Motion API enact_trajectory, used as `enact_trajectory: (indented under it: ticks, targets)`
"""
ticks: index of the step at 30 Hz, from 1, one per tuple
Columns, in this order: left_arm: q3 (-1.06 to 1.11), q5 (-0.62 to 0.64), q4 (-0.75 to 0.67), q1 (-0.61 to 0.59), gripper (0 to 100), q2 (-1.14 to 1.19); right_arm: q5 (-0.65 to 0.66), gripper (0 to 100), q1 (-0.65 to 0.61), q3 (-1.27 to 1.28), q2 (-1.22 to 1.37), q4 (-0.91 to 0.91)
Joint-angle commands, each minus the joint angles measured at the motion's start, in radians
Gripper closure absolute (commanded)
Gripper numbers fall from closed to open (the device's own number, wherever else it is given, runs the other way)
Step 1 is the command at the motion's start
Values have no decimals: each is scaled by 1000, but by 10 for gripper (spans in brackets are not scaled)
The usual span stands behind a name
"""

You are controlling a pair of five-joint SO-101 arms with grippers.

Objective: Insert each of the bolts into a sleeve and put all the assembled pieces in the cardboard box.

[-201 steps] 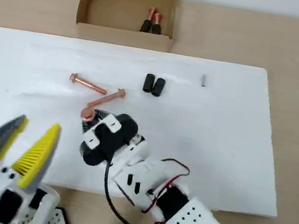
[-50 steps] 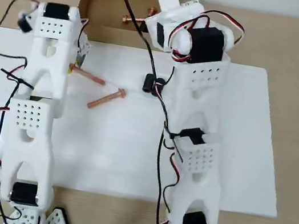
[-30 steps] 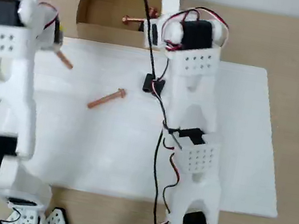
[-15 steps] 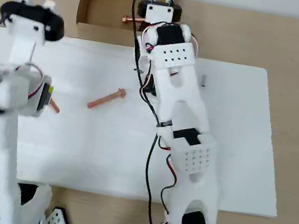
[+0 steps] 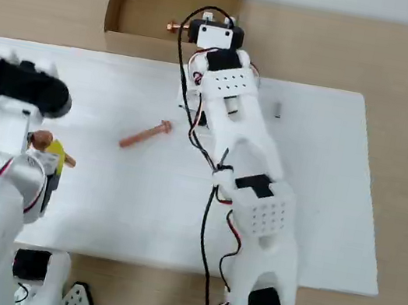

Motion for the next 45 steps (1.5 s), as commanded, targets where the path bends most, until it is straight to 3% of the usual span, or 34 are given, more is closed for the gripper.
enact_trajectory:
  ticks: [1, 10, 13, 16, 26, 37, 45]
  targets:
    - [17, -6, -14, -9, 991, -58, -8, 832, -8, 4, -8, -37]
    - [48, -8, 0, -12, 991, -127, 68, 836, -8, -25, 107, -57]
    - [49, -8, 0, -9, 991, -127, 69, 898, -8, -71, 120, -20]
    - [43, -8, 0, -9, 991, -127, 69, 993, -8, -124, 134, 38]
    - [-11, 6, -6, -9, 991, -130, 71, 988, -10, -452, 140, 281]
    - [-249, 218, -86, -15, 991, -139, 187, 988, -16, -1055, 140, 393]
    - [-204, 321, -235, -15, 991, -202, 190, 988, -47, -1070, -145, 394]
